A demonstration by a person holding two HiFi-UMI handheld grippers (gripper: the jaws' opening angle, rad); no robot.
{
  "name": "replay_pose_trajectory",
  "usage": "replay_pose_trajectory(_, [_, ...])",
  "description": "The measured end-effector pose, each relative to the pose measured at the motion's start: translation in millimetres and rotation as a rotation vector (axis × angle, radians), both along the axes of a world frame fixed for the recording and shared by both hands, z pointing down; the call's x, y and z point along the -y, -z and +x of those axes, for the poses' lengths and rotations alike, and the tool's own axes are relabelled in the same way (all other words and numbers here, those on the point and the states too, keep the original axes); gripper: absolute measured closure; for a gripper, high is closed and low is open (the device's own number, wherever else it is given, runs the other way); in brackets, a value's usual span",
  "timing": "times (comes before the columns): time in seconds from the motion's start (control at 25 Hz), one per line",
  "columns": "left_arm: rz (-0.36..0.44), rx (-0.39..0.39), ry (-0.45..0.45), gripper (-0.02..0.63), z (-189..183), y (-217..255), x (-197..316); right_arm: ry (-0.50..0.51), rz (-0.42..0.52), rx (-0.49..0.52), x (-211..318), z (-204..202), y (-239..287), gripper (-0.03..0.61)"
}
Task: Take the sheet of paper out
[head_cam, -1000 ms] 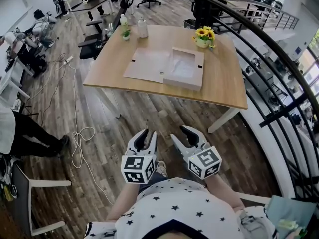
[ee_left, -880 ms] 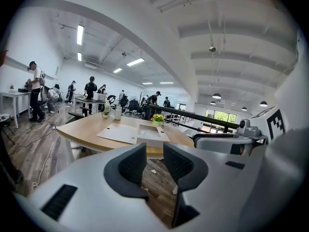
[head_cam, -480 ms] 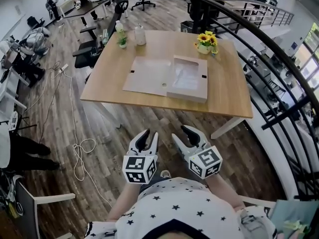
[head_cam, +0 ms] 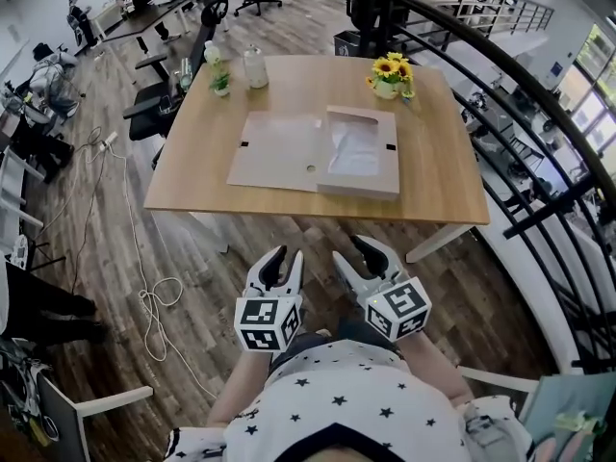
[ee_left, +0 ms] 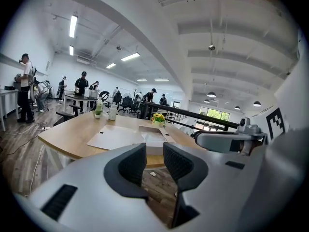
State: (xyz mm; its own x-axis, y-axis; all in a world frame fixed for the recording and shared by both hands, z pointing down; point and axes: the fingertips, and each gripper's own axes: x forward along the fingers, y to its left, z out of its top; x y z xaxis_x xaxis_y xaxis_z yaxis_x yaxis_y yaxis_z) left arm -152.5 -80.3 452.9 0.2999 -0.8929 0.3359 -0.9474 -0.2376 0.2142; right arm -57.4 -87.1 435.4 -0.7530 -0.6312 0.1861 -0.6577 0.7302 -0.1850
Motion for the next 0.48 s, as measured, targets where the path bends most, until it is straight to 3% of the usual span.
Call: replay_pose_trajectory(0.48, [-0.004, -0.010, -0.022, 0.509, -0.3, -5.8, 73.7, -0.043, -0.025, -0.011, 50.3, 7.2, -14.1, 0.423])
